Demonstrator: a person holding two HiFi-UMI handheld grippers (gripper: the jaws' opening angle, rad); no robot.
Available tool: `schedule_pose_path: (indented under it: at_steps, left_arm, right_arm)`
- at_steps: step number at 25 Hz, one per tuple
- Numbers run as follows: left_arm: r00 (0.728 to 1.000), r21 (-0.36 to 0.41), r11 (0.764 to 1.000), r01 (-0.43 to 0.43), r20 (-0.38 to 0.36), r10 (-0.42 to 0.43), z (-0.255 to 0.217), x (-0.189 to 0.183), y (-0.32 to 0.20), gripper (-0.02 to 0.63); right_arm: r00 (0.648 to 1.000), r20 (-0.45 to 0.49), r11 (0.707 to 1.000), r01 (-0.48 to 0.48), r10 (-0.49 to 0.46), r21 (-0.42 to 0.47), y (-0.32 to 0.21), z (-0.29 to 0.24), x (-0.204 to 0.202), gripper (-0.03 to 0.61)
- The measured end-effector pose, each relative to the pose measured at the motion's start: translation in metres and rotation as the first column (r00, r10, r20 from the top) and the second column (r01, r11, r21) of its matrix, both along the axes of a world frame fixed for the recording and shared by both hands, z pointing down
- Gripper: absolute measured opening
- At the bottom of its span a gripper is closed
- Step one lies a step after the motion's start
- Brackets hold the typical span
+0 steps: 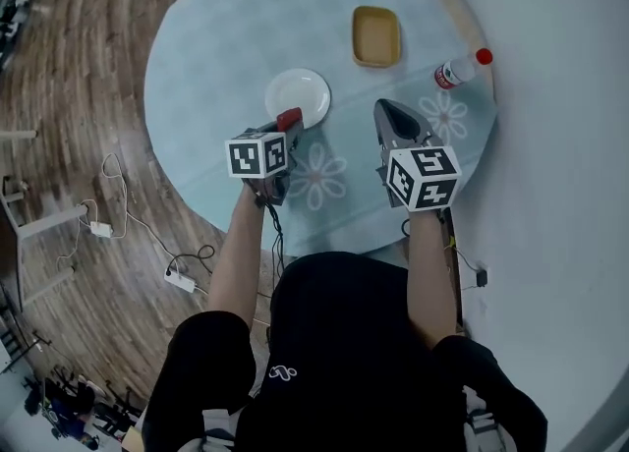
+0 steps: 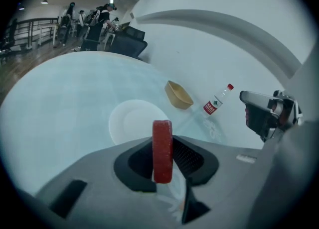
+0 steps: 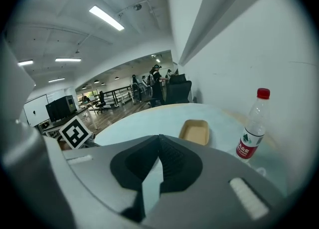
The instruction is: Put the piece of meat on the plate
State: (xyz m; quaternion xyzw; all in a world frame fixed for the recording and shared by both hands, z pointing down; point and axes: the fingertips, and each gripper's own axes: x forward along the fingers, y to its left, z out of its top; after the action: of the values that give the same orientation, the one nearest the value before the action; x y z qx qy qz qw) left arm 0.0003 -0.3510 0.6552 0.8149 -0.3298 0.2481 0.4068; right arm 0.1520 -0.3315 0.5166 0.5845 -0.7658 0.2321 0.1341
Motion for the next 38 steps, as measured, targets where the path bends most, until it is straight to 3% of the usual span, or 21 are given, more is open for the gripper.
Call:
schedule_pose_path:
  at_steps: [6,12,15,19,23,26,29,34,38]
  left_arm:
    - [0.994,-0.089,0.990,-0.107,0.010,0.108,0.029,0.032,-0.032,0.096]
    - [0.979,-0.124,0.972,-0.199,0.008,0.201,0.039,0.042,-0.046,0.102]
    - [0.971,-0.136,0.966,-0.221,0.067,0.231,0.046,0.036,-0.049,0.142]
    - [0.955,-0.034,0.971,-0.236,0.178,0.239,0.043,0.021,-0.055,0.172]
    - [0.951,0.069,0.976,-0.207,0.249,0.184,0.028,0.002,-0.063,0.216]
    - [0.960,0.150,0.974,-0.171,0.250,0.130,0.008,-0.008,-0.070,0.222]
    - [0.977,0.234,0.966,-0.114,0.201,0.066,-0.024,-0.018,-0.072,0.219]
    - [0.995,0.396,0.917,0.048,0.060,-0.078,-0.109,-0.039,-0.069,0.172]
    - [0.981,0.516,0.837,0.182,-0.045,-0.186,-0.179,-0.058,-0.054,0.091]
  right_arm:
    - [0.999,-0.002,0.999,-0.052,0.052,-0.015,-0.012,0.006,0.029,0.009]
    - [0.998,0.012,0.997,-0.058,0.058,-0.059,-0.011,0.026,0.030,0.009]
    - [0.999,0.014,0.998,-0.031,0.032,-0.049,-0.017,0.022,0.021,0.009]
    - [1.000,0.004,0.999,-0.002,0.002,-0.036,-0.017,0.015,0.009,0.009]
    - [1.000,-0.009,1.000,0.009,-0.010,-0.030,-0.012,0.008,0.003,0.009]
    - [1.000,-0.017,1.000,0.017,-0.017,-0.013,-0.009,0.001,-0.001,0.009]
    - [0.999,-0.021,0.999,0.033,-0.032,0.014,-0.004,-0.010,-0.011,0.009]
    - [0.998,-0.007,0.994,0.060,-0.060,0.086,0.001,-0.036,-0.031,0.009]
    - [0.996,0.023,0.982,0.080,-0.085,0.170,-0.002,-0.062,-0.046,0.009]
